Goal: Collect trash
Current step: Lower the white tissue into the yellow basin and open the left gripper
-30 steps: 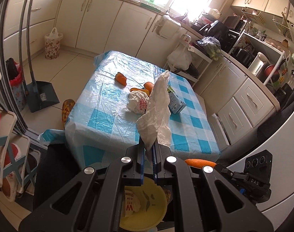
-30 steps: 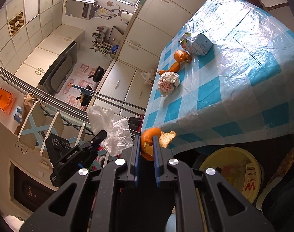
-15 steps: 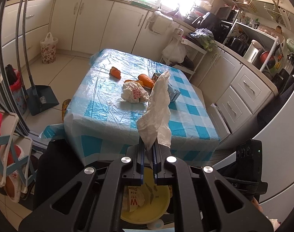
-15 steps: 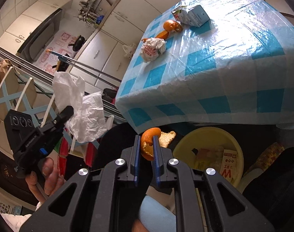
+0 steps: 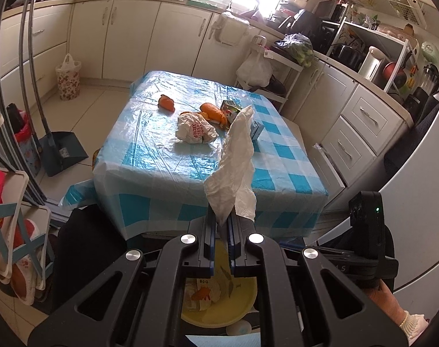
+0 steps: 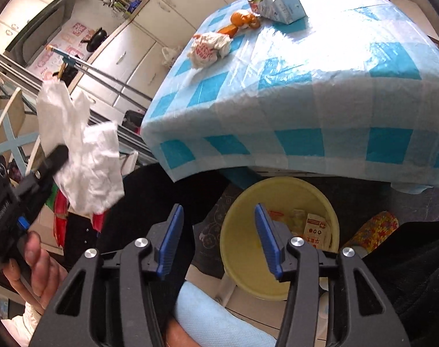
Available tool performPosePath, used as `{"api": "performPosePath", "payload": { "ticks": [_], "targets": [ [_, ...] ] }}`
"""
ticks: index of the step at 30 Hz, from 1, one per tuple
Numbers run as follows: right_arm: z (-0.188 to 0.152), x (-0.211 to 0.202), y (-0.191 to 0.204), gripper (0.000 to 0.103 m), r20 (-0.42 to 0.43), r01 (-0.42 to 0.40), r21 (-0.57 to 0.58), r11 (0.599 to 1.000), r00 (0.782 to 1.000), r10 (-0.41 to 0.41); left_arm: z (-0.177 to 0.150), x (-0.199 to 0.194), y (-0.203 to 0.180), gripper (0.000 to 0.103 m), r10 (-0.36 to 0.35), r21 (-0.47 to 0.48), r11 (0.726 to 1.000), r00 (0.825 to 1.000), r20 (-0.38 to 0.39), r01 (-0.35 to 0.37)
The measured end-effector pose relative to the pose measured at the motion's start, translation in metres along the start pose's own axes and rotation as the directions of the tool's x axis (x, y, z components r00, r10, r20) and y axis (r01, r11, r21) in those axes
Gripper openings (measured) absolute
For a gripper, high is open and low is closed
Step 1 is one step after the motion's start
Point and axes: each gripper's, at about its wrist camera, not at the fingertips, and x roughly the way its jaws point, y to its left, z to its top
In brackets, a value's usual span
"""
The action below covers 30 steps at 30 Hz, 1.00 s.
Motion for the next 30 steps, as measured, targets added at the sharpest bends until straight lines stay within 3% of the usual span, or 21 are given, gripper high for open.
{"api": "performPosePath", "payload": {
  "ticks": [5, 8, 12, 18, 24, 30],
  "targets": [
    [0.002, -0.009, -0.006, 0.057, 0.069, -0.018, 0.042, 0.999, 0.998, 0.015, -0.018, 0.024, -0.006, 0.007, 0.011, 0.031, 0.999, 0.996, -0.089, -0.008],
    [0.005, -0.016, -0.011, 0.057, 0.110, -0.037, 0.070, 0.997, 0.993, 0.029, -0.031, 0.046, -0.010, 0.007, 0.023, 0.060, 0.998, 0.984, -0.178, -0.012],
    [0.006, -0.022, -0.015, 0.057, 0.153, -0.060, 0.094, 0.994, 0.987, 0.045, -0.043, 0.063, -0.012, 0.018, 0.069, 0.102, 0.994, 0.973, -0.221, -0.047],
    [0.007, -0.026, -0.014, 0.060, 0.182, -0.072, 0.104, 0.992, 0.982, 0.052, -0.042, 0.058, -0.009, 0.045, 0.100, 0.120, 0.990, 0.977, -0.188, -0.078],
    [0.008, -0.027, -0.012, 0.061, 0.187, -0.068, 0.096, 0.993, 0.981, 0.049, -0.041, 0.055, -0.011, 0.052, 0.117, 0.133, 0.987, 0.977, -0.176, -0.095],
    [0.006, -0.029, -0.010, 0.064, 0.208, -0.073, 0.088, 0.993, 0.977, 0.054, -0.037, 0.040, -0.012, 0.074, 0.202, 0.174, 0.966, 0.978, -0.057, -0.190]
  ]
}}
